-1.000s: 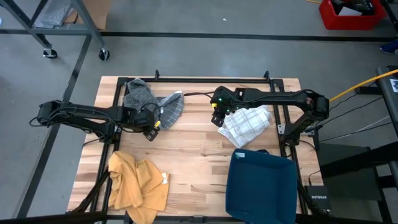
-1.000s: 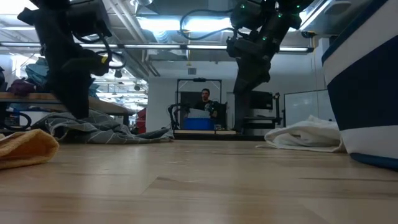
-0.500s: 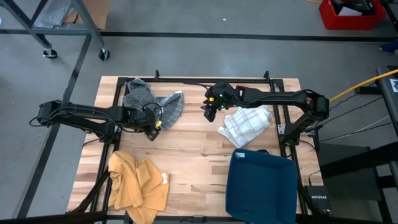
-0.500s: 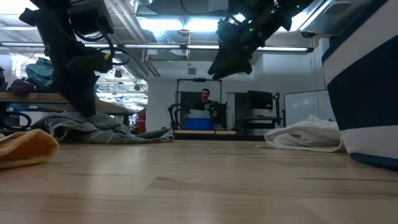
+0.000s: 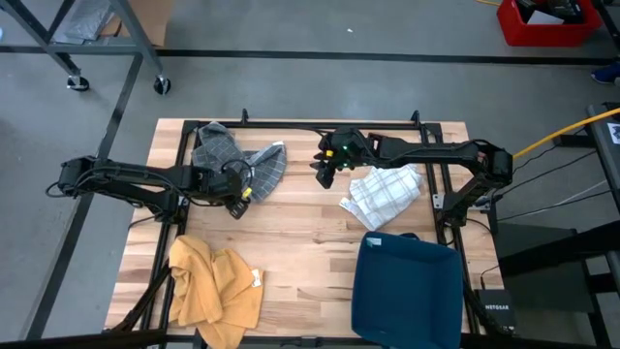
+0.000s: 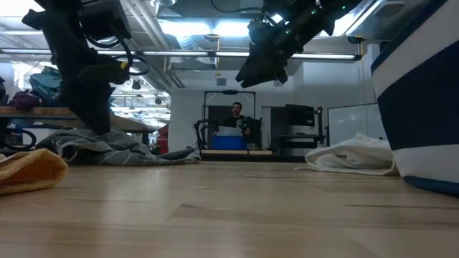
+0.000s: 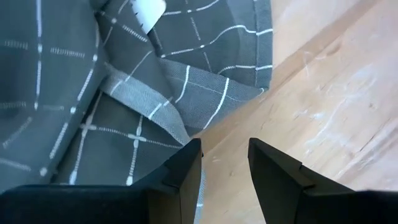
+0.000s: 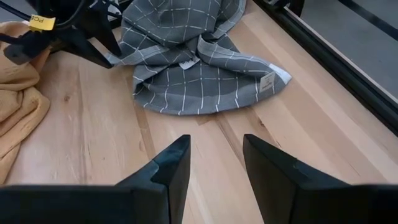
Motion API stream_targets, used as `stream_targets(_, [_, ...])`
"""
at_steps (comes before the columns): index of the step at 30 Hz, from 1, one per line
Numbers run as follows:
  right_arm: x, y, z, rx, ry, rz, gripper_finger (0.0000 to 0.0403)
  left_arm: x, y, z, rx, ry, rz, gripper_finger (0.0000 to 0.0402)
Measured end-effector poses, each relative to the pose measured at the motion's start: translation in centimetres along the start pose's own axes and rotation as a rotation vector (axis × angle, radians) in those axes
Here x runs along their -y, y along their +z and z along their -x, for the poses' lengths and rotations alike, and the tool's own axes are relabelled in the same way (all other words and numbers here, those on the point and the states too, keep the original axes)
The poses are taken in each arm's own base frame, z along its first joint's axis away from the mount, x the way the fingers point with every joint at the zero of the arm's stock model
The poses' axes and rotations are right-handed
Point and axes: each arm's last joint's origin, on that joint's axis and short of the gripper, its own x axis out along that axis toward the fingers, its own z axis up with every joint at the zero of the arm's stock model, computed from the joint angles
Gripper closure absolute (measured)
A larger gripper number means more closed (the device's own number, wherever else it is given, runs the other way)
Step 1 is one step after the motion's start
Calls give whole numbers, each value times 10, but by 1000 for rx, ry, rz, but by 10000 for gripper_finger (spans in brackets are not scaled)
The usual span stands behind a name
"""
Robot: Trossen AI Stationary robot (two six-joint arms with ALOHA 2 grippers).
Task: Fold towel
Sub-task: Fold the gray kitchen towel
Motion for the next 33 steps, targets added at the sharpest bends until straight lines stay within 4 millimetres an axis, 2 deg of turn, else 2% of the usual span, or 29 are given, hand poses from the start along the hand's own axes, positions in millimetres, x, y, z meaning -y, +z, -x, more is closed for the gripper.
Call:
stream_targets(8, [0,2,0,18,3,1,252,0,0,0,0,0,130,276])
stream_targets(17, [0,2,0,18,4,1,252,-2,2,-2,10,30,169,276])
stream_targets(29, [0,2,0,18,3,1,252,-9,9,-26,-58,152,214,276])
stream_targets(33, [0,2,0,18,3,1,252,-6,14,-36,-46,142,181,282])
